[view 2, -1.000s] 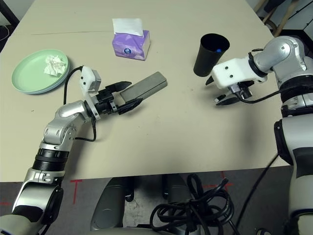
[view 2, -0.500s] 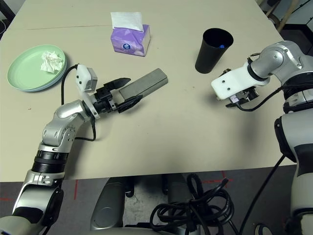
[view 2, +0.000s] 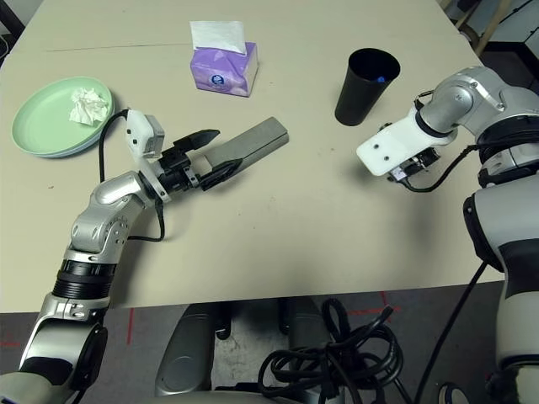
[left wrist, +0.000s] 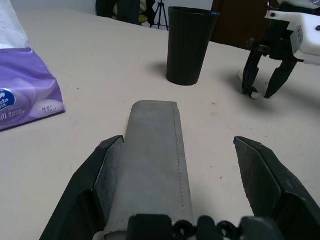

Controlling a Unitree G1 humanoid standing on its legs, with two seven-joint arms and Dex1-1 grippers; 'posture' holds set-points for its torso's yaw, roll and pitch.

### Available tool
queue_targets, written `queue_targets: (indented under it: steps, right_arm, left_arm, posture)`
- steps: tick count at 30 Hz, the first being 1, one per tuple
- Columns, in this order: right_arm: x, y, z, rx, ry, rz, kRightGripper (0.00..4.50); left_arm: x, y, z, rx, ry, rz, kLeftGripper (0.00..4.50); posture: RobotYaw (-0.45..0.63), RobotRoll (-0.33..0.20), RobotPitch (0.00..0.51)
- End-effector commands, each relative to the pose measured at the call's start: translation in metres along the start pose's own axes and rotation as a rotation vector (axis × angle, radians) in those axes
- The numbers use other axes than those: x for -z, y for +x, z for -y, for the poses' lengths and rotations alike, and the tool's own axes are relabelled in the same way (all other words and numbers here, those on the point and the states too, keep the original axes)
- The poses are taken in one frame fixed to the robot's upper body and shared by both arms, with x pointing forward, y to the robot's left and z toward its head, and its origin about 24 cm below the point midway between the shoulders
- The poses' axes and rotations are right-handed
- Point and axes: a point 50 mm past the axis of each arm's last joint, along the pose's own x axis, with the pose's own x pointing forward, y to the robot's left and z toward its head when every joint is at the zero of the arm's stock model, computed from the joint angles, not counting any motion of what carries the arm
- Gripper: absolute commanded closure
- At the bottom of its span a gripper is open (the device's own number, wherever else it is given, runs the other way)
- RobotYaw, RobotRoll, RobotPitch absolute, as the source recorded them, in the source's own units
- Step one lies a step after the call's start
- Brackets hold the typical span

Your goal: Organize and tidy the items on the table.

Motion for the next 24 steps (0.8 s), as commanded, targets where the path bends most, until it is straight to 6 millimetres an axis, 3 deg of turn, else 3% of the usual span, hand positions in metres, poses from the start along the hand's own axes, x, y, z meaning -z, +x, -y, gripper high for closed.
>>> queue_targets:
  steps: [1,3,9,13,19,24]
  right_arm:
    - [-0.002,-0.002,0.003,-0.016,0.001,0.004,3.24]
    - [-0.002,-0.003,0.004,-0.019,0.000,0.004,4.05]
    - [-0.004,-0.015,0.008,0.020,0.029,0.064,4.08]
    - [-0.006,-0.029,0.016,0.124,0.213,0.295,4.08]
    - [-0.001,-0.030,0.009,0.204,0.306,0.395,4.08]
    - [-0.004,-0.045,0.014,0.352,0.466,0.641,4.08]
  left_arm:
    - [0.002,0.000,0.004,0.010,-0.001,-0.006,0.00]
    - [0.003,0.001,0.004,0.010,-0.001,-0.006,0.00]
    - [0.002,0.006,0.002,0.015,0.000,-0.002,0.00]
    - [-0.001,0.008,0.000,0.031,0.012,0.007,0.00]
    - [-0.001,0.009,0.001,0.077,0.036,0.003,0.00]
    - [0.002,0.009,-0.002,0.150,0.069,-0.033,0.00]
  posture:
    - [0.13,0.000,0.298]
    - [0.13,0.000,0.293]
    - [0.11,0.000,0.265]
    - [0.09,0.000,0.242]
    - [0.06,0.000,0.215]
    - [0.03,0.000,0.184]
